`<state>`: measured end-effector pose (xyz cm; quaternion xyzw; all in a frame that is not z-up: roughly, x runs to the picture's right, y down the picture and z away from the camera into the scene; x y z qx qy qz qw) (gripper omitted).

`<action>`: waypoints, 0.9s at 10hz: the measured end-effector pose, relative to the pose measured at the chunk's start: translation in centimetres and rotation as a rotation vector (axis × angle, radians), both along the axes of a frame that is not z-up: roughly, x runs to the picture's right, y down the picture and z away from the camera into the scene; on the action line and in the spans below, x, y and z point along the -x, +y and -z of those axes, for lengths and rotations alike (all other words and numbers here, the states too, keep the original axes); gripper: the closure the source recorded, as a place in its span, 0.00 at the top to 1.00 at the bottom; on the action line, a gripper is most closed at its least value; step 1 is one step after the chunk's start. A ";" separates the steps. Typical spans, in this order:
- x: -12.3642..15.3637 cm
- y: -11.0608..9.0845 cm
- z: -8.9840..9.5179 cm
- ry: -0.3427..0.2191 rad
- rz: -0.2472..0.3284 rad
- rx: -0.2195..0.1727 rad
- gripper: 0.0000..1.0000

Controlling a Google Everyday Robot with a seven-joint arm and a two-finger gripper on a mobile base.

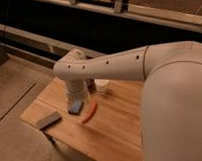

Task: Place the pepper on the white sponge

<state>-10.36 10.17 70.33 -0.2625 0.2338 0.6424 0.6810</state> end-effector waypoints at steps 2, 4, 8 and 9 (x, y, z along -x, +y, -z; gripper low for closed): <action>0.0 0.0 0.0 0.000 0.001 0.000 0.65; -0.3 0.0 0.1 0.011 0.010 -0.005 0.65; -2.2 0.7 0.4 0.076 -0.010 -0.002 0.65; -3.0 1.1 0.6 0.098 -0.020 0.002 0.65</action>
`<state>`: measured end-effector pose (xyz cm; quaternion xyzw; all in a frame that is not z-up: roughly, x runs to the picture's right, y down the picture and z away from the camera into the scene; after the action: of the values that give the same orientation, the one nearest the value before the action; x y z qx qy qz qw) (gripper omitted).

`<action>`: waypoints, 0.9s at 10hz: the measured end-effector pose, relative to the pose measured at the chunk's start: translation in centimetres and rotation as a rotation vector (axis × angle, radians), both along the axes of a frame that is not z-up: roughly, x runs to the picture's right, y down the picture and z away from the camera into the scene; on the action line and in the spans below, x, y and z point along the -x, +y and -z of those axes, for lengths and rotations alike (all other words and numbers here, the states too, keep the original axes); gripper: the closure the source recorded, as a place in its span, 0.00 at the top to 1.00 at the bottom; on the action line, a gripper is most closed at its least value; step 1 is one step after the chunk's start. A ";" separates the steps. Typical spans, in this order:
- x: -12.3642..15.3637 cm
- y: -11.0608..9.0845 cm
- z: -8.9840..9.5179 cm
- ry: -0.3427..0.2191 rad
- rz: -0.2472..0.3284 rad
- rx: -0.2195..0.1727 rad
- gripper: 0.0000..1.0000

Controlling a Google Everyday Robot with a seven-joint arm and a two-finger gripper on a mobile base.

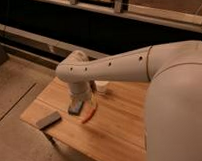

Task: Place the pepper on the white sponge

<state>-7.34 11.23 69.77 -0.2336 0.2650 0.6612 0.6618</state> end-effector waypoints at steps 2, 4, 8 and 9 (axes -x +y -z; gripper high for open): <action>-1.1 0.5 0.2 0.028 -0.018 0.001 0.65; -1.6 0.8 -0.4 0.029 -0.045 -0.007 0.65; -1.5 1.7 -2.7 -0.002 -0.066 -0.022 0.65; -1.8 2.0 -3.2 0.004 -0.069 -0.022 0.65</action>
<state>-5.51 13.24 72.94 -0.2338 0.2509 0.6870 0.6406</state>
